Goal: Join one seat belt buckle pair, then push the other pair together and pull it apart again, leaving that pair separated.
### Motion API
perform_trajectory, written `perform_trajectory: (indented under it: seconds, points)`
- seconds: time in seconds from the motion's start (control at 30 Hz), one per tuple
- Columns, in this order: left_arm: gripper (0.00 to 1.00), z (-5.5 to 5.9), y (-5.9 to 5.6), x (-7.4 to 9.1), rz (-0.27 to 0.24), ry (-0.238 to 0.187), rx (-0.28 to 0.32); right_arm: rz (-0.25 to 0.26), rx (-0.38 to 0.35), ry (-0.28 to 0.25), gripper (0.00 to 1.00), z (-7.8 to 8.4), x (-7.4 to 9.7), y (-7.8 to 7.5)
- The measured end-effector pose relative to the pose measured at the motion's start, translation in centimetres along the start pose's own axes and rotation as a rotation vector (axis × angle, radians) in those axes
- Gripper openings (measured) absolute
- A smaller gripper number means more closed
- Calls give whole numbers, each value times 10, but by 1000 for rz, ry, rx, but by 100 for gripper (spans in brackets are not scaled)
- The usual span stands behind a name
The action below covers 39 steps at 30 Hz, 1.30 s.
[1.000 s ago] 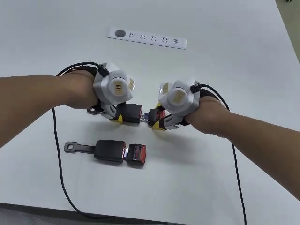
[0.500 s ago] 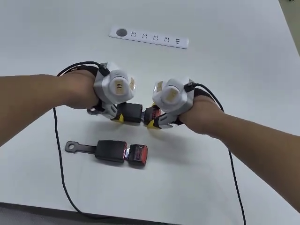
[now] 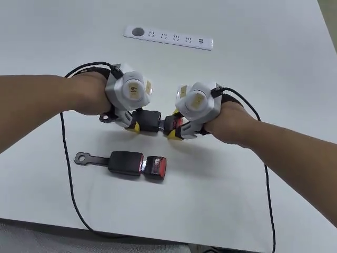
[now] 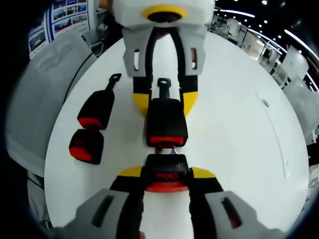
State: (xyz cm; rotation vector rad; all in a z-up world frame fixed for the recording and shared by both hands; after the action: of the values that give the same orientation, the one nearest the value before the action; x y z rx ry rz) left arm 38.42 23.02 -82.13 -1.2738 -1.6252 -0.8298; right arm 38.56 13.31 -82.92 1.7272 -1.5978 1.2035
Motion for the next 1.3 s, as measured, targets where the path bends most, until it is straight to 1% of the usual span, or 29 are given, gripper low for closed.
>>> perform_trajectory:
  seconds: [0.1, 0.17, 0.23, 0.37, 0.47, 0.53, 0.57, 0.6, 0.7, 0.73, 0.97, 1.03, 1.1, 1.2, 1.3]
  points:
    - [32, 0, 0, 0, -1, 0, 1, 2, -3, 2, 34, 3, 3, 2]
    - [32, 0, 0, 0, -1, -6, 3, 0, -9, 9, 34, 10, 7, 4]
    - [31, 0, 0, 0, 1, -9, 0, 3, -23, -21, 34, 11, 10, 5]
    - [32, -1, -1, 0, -2, 3, 1, 8, -18, -13, 35, 13, 10, 4]
    - [32, -1, -1, 0, -5, 13, 8, 9, -14, -4, 35, 19, 14, 5]
    - [32, -1, -1, -1, -9, 17, 18, 5, -17, 19, 35, 28, 17, 9]
    - [32, -1, -1, 0, -12, 16, 25, 8, -32, 10, 35, 31, 19, 10]
    - [32, 0, -1, 0, -13, 16, 26, 10, -35, 11, 35, 34, 21, 11]
    - [32, 0, -1, 0, -17, 9, 32, 12, -42, 29, 36, 46, 29, 16]
    - [32, 0, -2, 1, -16, 5, 32, 15, -45, 37, 36, 53, 34, 17]
    - [32, -1, -2, 0, -4, 10, 3, 18, -74, 78, 36, 90, 59, 29]
    - [32, -1, -2, 0, -4, 14, 4, 19, -83, 88, 36, 102, 67, 33]
    - [32, -1, -2, 1, -6, 17, 4, 14, -99, 84, 36, 110, 76, 40]
    - [32, -1, -4, 2, -15, 11, -14, 16, -113, 81, 36, 121, 86, 48]
    - [32, 0, -3, 2, -19, 2, -9, 17, -123, 93, 37, 128, 94, 53]
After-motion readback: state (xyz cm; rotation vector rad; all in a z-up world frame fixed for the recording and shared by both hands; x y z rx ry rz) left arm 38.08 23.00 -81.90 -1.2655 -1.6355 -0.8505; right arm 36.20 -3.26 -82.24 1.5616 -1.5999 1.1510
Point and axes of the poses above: the centre of the closed fingertips' face, and the gripper's own axes: x roughly backward along the fingers, y roughly to its left, z roughly out of its underside, the point moved 4 cm from there along x, roughly backward along the fingers, and after that the axes turned 14 degrees about x, right-handed, at the moved point
